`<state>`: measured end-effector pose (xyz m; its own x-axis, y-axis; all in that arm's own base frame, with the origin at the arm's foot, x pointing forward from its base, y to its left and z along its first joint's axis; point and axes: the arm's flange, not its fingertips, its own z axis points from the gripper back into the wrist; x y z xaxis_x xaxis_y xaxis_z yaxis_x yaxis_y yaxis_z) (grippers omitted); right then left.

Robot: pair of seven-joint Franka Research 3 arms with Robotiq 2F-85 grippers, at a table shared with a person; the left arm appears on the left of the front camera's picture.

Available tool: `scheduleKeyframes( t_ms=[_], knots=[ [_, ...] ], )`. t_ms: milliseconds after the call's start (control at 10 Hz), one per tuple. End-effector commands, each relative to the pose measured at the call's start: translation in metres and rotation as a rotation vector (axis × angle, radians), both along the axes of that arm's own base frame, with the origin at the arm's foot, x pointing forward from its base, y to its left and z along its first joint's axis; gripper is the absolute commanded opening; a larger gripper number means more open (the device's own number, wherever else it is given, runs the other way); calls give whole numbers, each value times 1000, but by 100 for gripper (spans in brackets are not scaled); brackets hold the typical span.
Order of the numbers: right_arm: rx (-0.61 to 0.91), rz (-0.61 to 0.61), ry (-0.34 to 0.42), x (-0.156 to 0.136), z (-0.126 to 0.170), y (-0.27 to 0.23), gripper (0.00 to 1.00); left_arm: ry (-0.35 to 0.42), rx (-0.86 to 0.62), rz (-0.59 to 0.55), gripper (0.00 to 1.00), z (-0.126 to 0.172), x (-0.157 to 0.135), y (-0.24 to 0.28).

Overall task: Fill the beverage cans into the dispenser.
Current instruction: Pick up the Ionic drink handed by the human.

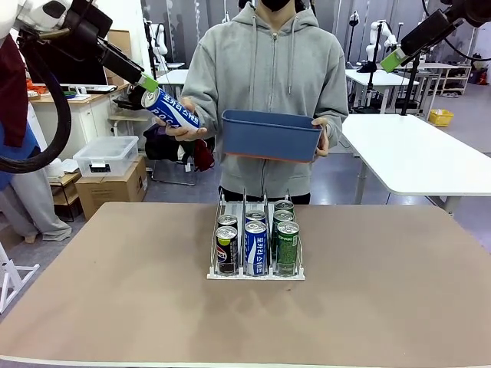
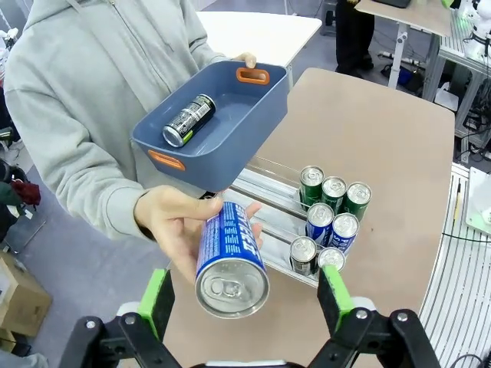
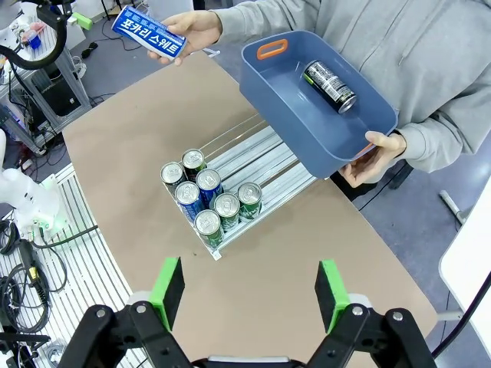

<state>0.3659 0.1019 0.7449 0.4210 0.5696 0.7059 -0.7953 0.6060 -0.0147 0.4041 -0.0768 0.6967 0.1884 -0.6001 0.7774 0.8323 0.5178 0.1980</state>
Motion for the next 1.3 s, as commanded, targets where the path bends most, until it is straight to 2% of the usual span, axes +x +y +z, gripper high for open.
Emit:
scheduleKeyframes(
  t_ms=[0, 200, 400, 1200],
  knots=[
    [-1, 4, 8, -1, 0, -1, 91, 7, -2, 1, 100, -3, 3, 1],
    [-1, 4, 8, -1, 0, -1, 91, 37, -3, 36, 100, -15, 17, -5],
    [-1, 4, 8, -1, 0, -1, 91, 19, -12, 44, 100, -24, 31, -7],
    [-1, 4, 8, -1, 0, -1, 91, 17, -7, 78, 100, -44, 39, -6]
  ],
)
